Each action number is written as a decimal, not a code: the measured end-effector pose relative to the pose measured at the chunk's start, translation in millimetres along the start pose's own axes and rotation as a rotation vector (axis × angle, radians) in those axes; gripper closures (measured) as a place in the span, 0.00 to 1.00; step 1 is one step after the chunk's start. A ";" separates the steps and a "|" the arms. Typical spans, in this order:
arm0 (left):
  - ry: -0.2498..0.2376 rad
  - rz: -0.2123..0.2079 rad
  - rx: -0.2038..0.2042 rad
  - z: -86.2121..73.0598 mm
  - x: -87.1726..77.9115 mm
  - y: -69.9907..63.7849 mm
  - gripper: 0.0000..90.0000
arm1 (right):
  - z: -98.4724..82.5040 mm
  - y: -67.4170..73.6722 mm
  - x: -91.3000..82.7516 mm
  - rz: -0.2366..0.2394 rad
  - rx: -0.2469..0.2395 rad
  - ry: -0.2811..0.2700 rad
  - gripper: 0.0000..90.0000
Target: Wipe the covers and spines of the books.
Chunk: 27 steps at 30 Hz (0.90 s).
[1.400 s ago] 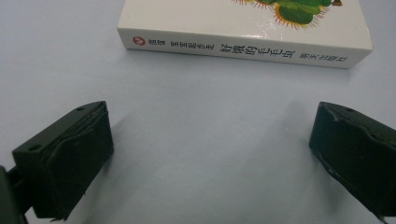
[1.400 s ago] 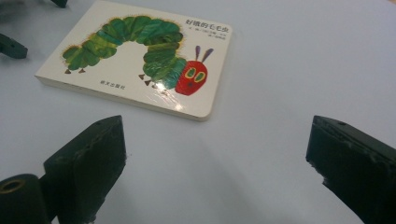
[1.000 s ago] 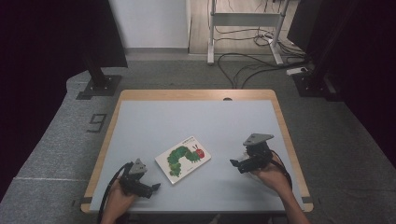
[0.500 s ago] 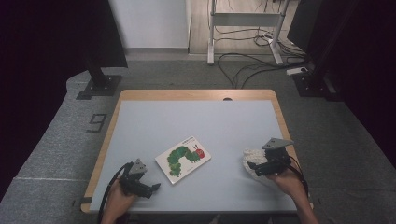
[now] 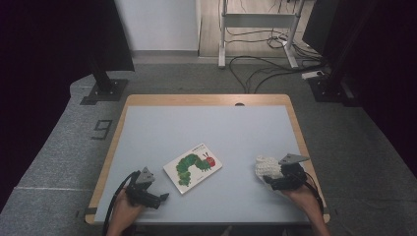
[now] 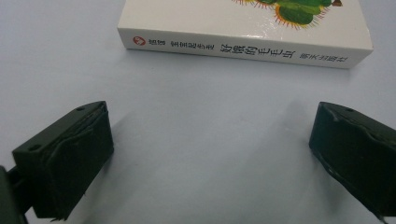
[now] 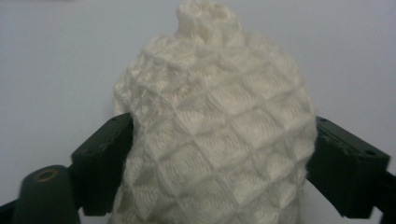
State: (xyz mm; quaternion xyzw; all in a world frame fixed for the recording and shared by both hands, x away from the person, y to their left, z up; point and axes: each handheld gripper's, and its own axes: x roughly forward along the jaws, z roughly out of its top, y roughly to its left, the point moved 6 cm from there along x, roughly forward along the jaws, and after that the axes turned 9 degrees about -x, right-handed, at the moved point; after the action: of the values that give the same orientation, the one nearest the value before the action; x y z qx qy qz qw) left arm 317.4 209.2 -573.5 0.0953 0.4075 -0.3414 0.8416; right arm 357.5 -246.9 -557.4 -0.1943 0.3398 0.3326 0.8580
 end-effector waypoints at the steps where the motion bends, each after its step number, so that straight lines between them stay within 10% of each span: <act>1: 0.000 0.000 0.000 0.0 0.0 0.0 0.00 | -1.4 0.0 0.8 0.002 0.003 -0.004 0.24; 10: 0.000 0.000 0.000 0.0 0.0 0.0 0.00 | -5.5 6.7 0.6 0.098 0.035 -0.016 0.70; 27: 0.000 0.001 0.001 0.0 0.0 0.0 0.00 | 31.4 -3.1 -35.5 0.083 0.003 -0.081 0.72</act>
State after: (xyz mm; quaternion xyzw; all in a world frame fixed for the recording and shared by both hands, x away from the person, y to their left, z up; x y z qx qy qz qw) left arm 317.4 209.1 -573.5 0.0957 0.4075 -0.3413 0.8416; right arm 354.4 -247.1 -510.0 -0.1650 0.3132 0.3750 0.8568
